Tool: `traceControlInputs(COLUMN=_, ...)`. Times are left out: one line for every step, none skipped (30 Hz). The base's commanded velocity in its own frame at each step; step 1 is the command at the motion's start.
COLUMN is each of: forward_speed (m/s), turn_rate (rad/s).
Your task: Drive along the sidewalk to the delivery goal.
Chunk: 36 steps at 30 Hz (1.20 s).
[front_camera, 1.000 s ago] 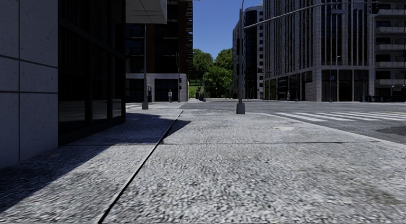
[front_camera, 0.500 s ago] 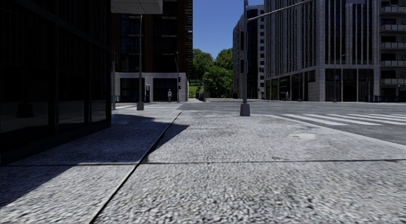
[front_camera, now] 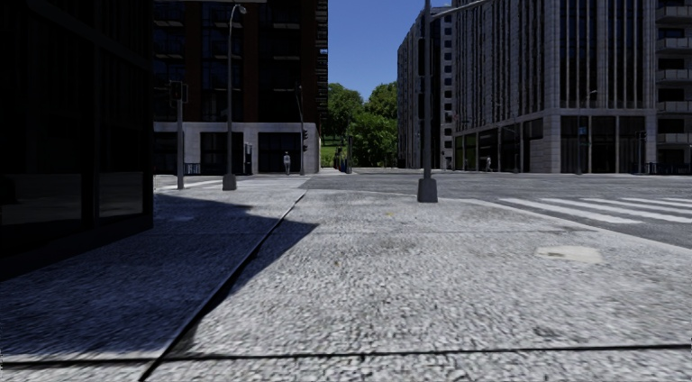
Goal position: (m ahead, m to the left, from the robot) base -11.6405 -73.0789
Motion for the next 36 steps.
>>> traceControlInputs(forward_speed=2.0, turn_rate=0.0)
traceControlInputs(forward_speed=2.0, turn_rate=0.0)
traceControlInputs(forward_speed=2.0, turn_rate=0.0)
traceControlInputs(forward_speed=2.0, turn_rate=0.0)
traceControlInputs(forward_speed=2.0, turn_rate=0.0)
traceControlInputs(forward_speed=2.0, turn_rate=0.0)
traceControlInputs(forward_speed=2.0, turn_rate=0.0)
traceControlInputs(forward_speed=2.0, turn_rate=0.0)
traceControlInputs(forward_speed=2.0, turn_rate=0.0)
traceControlInputs(forward_speed=2.0, turn_rate=0.0)
traceControlInputs(forward_speed=2.0, turn_rate=0.0)
traceControlInputs(forward_speed=2.0, turn_rate=0.0)
traceControlInputs(forward_speed=2.0, turn_rate=0.0)
traceControlInputs(forward_speed=2.0, turn_rate=0.0)
traceControlInputs(forward_speed=2.0, turn_rate=0.0)
traceControlInputs(forward_speed=2.0, turn_rate=0.0)
traceControlInputs(forward_speed=2.0, turn_rate=0.0)
traceControlInputs(forward_speed=2.0, turn_rate=0.0)
traceControlInputs(forward_speed=2.0, turn_rate=0.0)
traceControlInputs(forward_speed=2.0, turn_rate=0.0)
traceControlInputs(forward_speed=2.0, turn_rate=0.0)
traceControlInputs(forward_speed=2.0, turn_rate=0.0)
traceControlInputs(forward_speed=2.0, turn_rate=0.0)
traceControlInputs(forward_speed=2.0, turn_rate=0.0)
traceControlInputs(forward_speed=2.0, turn_rate=0.0)
traceControlInputs(forward_speed=2.0, turn_rate=0.0)
traceControlInputs(forward_speed=2.0, turn_rate=0.0)
traceControlInputs(forward_speed=2.0, turn_rate=0.0)
traceControlInputs(forward_speed=2.0, turn_rate=0.0)
traceControlInputs(forward_speed=2.0, turn_rate=0.0)
traceControlInputs(forward_speed=2.0, turn_rate=0.0)
traceControlInputs(forward_speed=2.0, turn_rate=0.0)
traceControlInputs(forward_speed=2.0, turn_rate=0.0)
traceControlInputs(forward_speed=2.0, turn_rate=0.0)
traceControlInputs(forward_speed=2.0, turn_rate=0.0)
traceControlInputs(forward_speed=2.0, turn_rate=0.0)
